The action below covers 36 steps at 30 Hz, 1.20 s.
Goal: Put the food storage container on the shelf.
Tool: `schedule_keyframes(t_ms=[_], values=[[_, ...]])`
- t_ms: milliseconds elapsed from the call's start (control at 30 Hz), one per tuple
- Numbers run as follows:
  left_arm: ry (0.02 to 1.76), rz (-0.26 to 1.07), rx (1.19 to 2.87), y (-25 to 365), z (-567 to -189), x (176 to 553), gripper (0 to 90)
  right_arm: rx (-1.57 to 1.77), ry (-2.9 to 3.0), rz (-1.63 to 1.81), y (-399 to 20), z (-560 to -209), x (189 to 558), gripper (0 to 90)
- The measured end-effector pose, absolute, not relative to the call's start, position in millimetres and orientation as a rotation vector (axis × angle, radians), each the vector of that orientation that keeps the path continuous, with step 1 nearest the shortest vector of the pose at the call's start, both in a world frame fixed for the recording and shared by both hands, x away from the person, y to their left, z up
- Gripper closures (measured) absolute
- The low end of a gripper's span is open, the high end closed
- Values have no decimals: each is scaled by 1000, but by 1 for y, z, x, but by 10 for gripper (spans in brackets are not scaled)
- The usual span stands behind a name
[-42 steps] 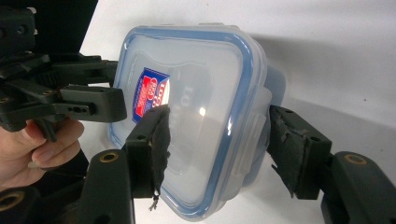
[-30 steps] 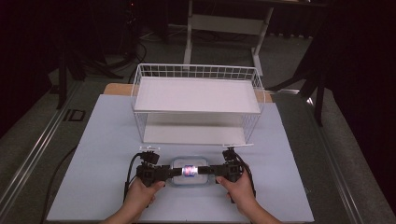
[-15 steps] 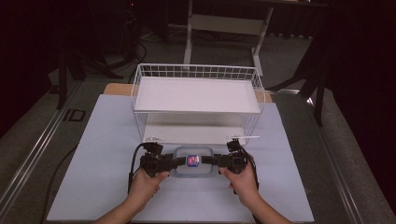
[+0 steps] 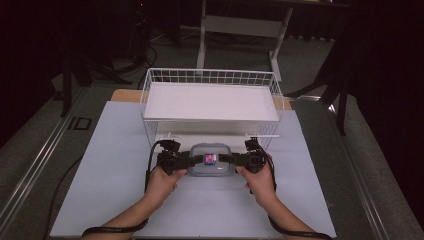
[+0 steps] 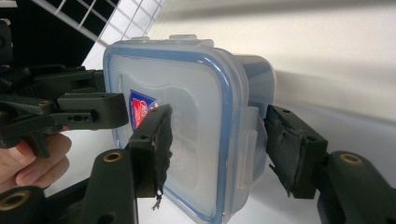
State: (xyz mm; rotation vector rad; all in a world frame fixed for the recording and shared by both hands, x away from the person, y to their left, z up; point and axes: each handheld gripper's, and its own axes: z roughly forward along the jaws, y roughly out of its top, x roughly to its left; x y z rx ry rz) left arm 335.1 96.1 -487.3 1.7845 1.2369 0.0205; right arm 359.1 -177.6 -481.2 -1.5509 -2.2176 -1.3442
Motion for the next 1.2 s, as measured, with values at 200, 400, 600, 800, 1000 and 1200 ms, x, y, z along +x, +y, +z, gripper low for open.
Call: schedule_keyframes(t_ms=[200, 400, 600, 800, 1000, 1200], values=[[1250, 98, 1761, 97, -485, 354, 530, -1552, -2260, -1315, -172, -489, 366, 435], [1261, 55, 1782, 100, -499, 371, 517, -1629, -2171, -1384, -173, -501, 378, 456], [1263, 61, 1758, 98, -502, 378, 515, -1651, -2176, -1428, -173, -503, 384, 452], [1239, 94, 1780, 95, -501, 383, 521, -1682, -2165, -1430, -175, -506, 387, 446], [1229, 88, 1787, 91, -500, 389, 532, -1724, -2200, -1473, -175, -500, 392, 529], [1222, 88, 1744, 95, -506, 393, 529, -1734, -2190, -1505, -175, -502, 396, 533]])
